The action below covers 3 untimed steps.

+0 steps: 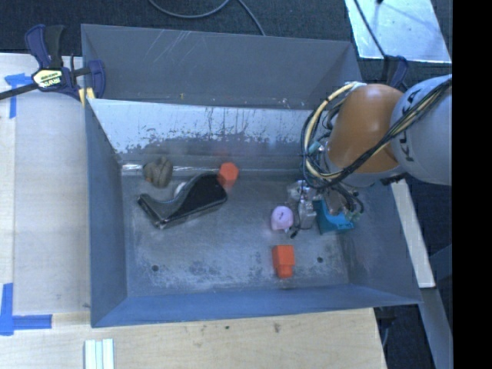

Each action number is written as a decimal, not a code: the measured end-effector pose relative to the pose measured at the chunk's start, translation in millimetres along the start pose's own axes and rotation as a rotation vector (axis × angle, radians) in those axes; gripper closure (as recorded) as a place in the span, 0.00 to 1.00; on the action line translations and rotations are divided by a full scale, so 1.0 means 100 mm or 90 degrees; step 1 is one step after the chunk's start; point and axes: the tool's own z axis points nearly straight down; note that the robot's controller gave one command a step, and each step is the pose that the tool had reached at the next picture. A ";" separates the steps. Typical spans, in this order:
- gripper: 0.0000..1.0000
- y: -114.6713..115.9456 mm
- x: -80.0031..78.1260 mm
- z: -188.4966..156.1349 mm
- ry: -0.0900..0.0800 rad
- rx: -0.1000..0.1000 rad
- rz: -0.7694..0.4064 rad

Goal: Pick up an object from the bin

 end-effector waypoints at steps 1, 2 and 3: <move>0.00 0.01 -0.01 0.00 -0.002 -0.001 0.000; 0.00 0.01 -0.01 0.00 -0.001 -0.001 -0.001; 1.00 -0.09 0.66 0.02 -0.003 0.000 -0.231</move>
Offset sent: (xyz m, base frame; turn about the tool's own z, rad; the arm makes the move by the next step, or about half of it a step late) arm 0.0000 0.0000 0.0000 0.0000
